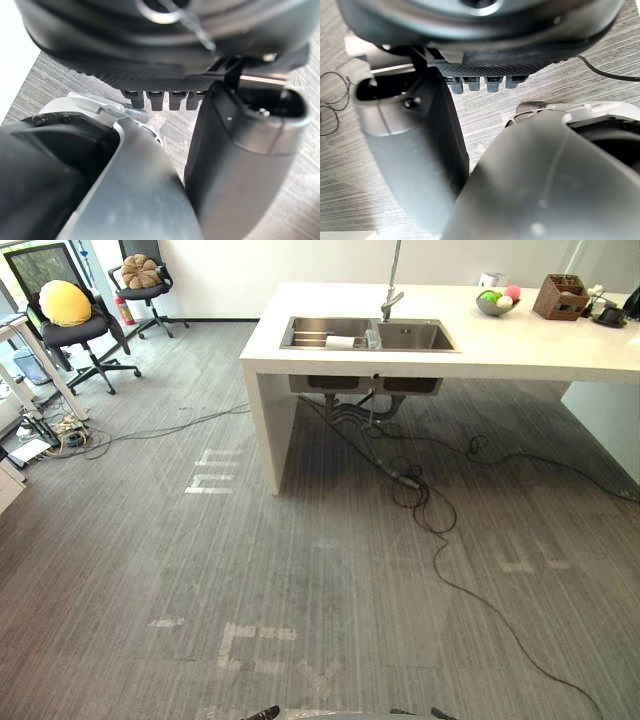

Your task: Walk over to the sink, pick up the cup, carry it to the dishwasher, place the cup inside the dishwasher, then close the dishwasher door

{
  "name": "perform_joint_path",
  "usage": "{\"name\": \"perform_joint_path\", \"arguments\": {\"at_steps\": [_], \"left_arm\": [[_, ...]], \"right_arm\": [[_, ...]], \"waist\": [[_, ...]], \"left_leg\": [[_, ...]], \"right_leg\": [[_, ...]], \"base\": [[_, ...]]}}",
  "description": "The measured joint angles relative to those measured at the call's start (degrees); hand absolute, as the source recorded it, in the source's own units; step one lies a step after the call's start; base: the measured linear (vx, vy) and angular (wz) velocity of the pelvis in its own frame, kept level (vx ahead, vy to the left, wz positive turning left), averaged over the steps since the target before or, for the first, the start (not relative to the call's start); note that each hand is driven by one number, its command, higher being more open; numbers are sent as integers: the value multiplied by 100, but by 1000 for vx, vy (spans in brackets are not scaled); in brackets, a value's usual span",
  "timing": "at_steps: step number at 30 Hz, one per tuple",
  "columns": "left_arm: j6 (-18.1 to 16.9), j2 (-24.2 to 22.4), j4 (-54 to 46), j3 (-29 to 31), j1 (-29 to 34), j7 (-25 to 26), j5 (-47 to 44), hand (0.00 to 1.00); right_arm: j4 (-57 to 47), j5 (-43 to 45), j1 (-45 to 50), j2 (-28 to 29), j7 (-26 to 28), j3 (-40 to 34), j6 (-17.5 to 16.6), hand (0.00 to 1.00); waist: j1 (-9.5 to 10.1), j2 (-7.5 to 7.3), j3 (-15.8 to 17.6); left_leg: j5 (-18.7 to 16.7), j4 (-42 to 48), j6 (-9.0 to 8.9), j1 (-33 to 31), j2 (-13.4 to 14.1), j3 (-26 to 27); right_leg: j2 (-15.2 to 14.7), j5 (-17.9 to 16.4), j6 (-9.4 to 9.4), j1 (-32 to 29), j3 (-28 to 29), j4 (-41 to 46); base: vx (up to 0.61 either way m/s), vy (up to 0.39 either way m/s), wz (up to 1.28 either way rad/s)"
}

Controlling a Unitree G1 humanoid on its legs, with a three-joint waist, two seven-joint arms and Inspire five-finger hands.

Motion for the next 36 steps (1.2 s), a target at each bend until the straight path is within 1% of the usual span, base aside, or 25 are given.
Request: {"name": "perform_joint_path", "arguments": {"at_steps": [6,11,13,15,17,22,23,24,25,26,27,28,29,30,31,32,33,34,36], "left_arm": [[-231,-21,85,-14,12,126,-194,100],[-343,-44,196,-12,15,252,-388,100],[-302,-53,213,-12,25,315,-694,100],[-160,-69,227,3,34,417,-1261,100],[-45,-84,248,34,45,509,-1592,100],[23,-114,299,138,57,513,-1808,100],[31,-119,316,143,56,513,-1869,100],[50,-128,314,145,53,505,-1876,100],[87,-128,315,145,54,501,-1876,100],[175,-111,314,145,54,485,-1876,100],[225,-101,313,146,63,460,-1871,100],[240,-101,314,146,64,447,-1865,100],[244,-96,315,147,85,378,-1861,100],[247,-49,296,146,129,314,-1861,100],[247,-27,277,146,156,306,-1862,100],[251,-15,259,145,192,315,-1865,100],[251,-17,261,145,194,324,-1865,100],[257,-21,259,145,169,337,-1864,100],[289,-23,245,165,98,347,-1818,100]], "right_arm": [[124,56,-58,-32,70,47,10,100],[215,205,-105,-52,137,53,27,100],[221,232,-113,-54,159,59,13,100],[225,318,-123,-62,211,98,-25,100],[246,471,-116,-83,242,186,-76,100],[309,835,-114,-78,251,271,-320,100],[309,908,-131,-78,258,296,-377,100],[299,1012,-137,-86,335,316,-403,100],[288,1122,-135,-96,420,335,-400,100],[225,1297,-105,-112,521,407,-409,100],[124,1470,-69,-145,517,428,-461,100],[60,1583,-59,-171,516,431,-475,100],[-55,1848,-57,-202,506,437,-507,100],[-150,2095,-51,-188,502,442,-576,100],[-172,2202,-49,-165,502,444,-611,100],[-177,2306,-50,-119,499,444,-663,100],[-178,2352,-49,-100,495,444,-680,100],[-198,2473,-51,-53,496,440,-697,100],[-318,2523,-47,3,507,390,-706,100]], "waist": [[-24,3,55],[-41,12,65],[-56,9,101],[-68,3,165],[-57,1,197],[-55,-15,234],[-64,-35,304],[-87,-23,343],[-114,-42,369],[-126,-56,399],[-117,-72,421],[-115,-64,451],[-117,-53,537],[-131,-96,642],[-142,-94,667],[-199,-144,697],[-247,-147,703],[-319,-119,718],[-331,-83,766]], "left_leg": [[30,-3,33,8,-6,-10],[53,-5,62,9,-19,-35],[63,-6,75,15,-28,-97],[78,-7,88,31,-43,-164],[84,-8,95,31,-55,-189],[102,-9,122,54,-98,-315],[107,-8,130,103,-121,-371],[107,-8,141,106,-131,-447],[101,-8,149,102,-137,-493],[61,-7,182,106,-177,-575],[17,-7,258,123,-233,-621],[2,-6,285,146,-252,-619],[7,-2,341,223,-286,-607],[-17,-2,440,333,-358,-631],[-31,0,475,418,-377,-642],[-71,27,514,511,-367,-686],[-103,49,526,521,-343,-733],[-184,104,496,522,-287,-831],[-294,176,455,478,-183,-855]], "right_leg": [[2,29,-45,20,-12,-12],[-3,52,-80,36,-37,-25],[-10,56,-86,69,-76,-34],[-22,58,-89,101,-135,-42],[-30,69,-106,124,-160,-66],[-64,69,-106,197,-278,-68],[-87,57,-88,267,-332,-40],[-146,-81,-40,208,-425,197],[-214,-229,-17,98,-458,478],[-395,-548,53,-145,-521,1143],[-603,-785,158,-431,-518,1895],[-708,-853,181,-586,-486,2297],[-915,-905,125,-939,-409,3183],[-1116,-899,119,-1221,-324,3969],[-1176,-956,120,-1327,-237,4223],[-1179,-1169,105,-1373,-99,4366],[-1147,-1268,112,-1382,-97,4301],[-1086,-1361,80,-1473,-90,4080],[-1035,-1304,83,-1817,-108,3590]], "base": [[-47,-10,1],[-41,-6,2],[-50,-10,10],[-50,-7,16],[-42,1,10],[-22,2,12],[-29,9,24],[-38,11,30],[-41,38,39],[-12,76,37],[-3,97,28],[0,120,10],[-4,114,2],[3,96,0],[52,43,5],[53,6,11],[104,-29,30],[84,-44,31],[141,-85,15]]}}
